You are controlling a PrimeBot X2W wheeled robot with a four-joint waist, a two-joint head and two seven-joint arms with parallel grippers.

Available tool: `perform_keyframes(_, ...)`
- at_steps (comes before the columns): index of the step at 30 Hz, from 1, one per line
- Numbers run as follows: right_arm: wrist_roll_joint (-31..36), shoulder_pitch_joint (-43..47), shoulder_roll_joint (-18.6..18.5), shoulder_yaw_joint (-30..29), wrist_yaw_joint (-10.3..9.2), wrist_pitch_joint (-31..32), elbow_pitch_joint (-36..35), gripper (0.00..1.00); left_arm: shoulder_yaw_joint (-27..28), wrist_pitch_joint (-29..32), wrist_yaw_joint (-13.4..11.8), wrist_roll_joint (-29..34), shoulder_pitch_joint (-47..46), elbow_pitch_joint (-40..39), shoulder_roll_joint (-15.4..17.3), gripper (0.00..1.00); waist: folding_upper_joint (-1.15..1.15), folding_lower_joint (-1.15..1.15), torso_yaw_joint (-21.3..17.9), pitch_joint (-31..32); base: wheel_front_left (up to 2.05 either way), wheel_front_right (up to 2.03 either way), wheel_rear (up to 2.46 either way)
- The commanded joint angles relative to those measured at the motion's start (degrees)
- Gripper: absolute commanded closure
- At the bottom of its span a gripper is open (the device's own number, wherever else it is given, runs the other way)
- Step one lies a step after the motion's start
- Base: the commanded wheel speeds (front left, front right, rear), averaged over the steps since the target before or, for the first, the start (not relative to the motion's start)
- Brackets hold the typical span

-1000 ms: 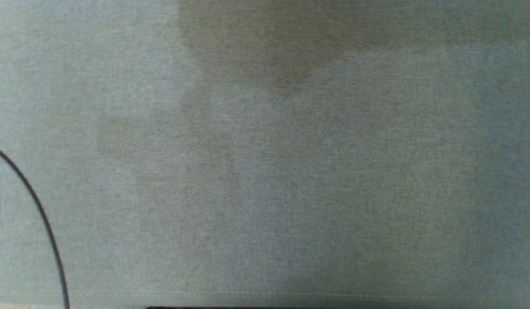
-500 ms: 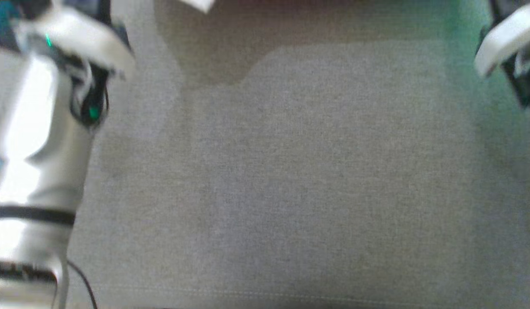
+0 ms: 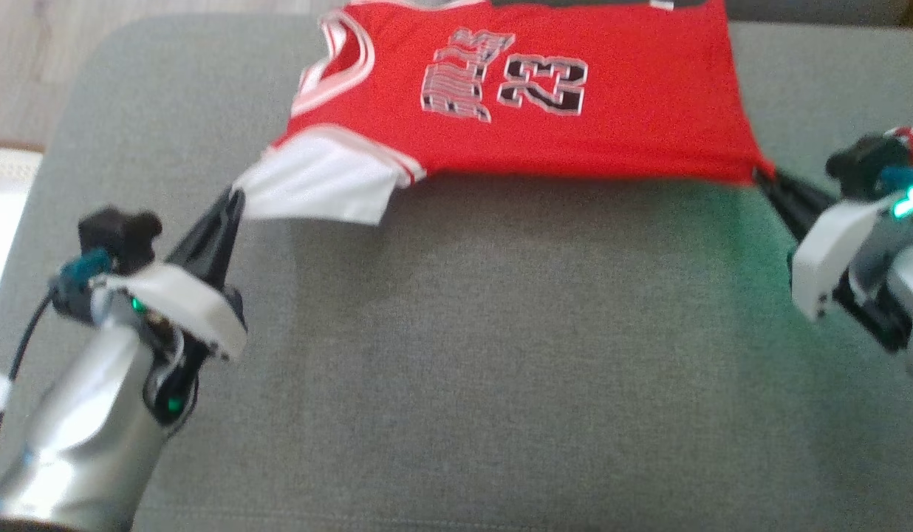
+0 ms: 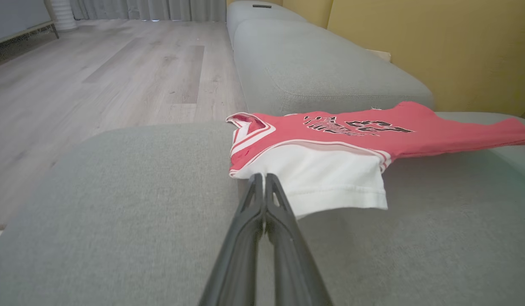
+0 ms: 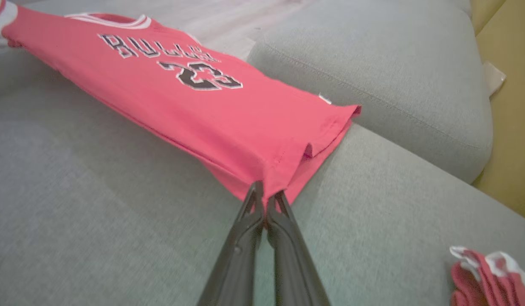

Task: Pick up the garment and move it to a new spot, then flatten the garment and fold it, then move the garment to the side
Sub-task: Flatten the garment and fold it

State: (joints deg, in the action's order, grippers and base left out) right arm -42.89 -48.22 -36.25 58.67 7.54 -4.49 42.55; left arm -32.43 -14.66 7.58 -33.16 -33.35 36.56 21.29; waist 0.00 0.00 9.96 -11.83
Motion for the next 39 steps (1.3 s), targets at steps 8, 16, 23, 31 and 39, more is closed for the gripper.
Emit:
perform_keyframes(8, -7.4, 7.8, -7.7, 6.0, -0.05, 3.0, -7.4, 1.00, 0.2, 0.5, -0.1, -4.1, 8.2, -8.2, 7.3, 1.00, 0.00, 0.00, -0.6, 6.9, 0.00, 0.00, 0.00)
perform_keyframes(16, -16.2, 16.1, -14.7, 10.5, -0.05, 9.3, -18.7, 1.00, -1.0, 7.1, -2.1, -6.5, 19.6, -20.0, 13.4, 1.00, 0.00, 0.00, -1.2, 11.1, 0.00, 0.00, 0.00)
perform_keyframes(23, -18.0, 16.6, -18.4, 9.5, -0.05, 11.0, -23.1, 1.00, -0.4, 9.5, -5.5, -5.8, 22.2, -28.1, 16.9, 1.00, 0.00, 0.00, -2.2, 10.5, 0.00, 0.00, 0.00)
perform_keyframes(31, -16.1, 11.5, -17.4, 7.3, -0.05, 15.3, -22.6, 1.00, -0.6, 12.4, -5.5, -2.3, 14.5, -29.1, 18.5, 1.00, 0.00, 0.00, -3.1, 4.9, 0.00, 0.00, 0.00)
perform_keyframes(39, -14.6, 6.4, -15.9, 5.5, -0.05, 18.7, -21.1, 1.00, -1.9, 15.1, -3.2, 0.6, 3.8, -24.3, 17.8, 1.00, 0.00, 0.00, -3.9, -1.0, 0.00, 0.00, 0.00)
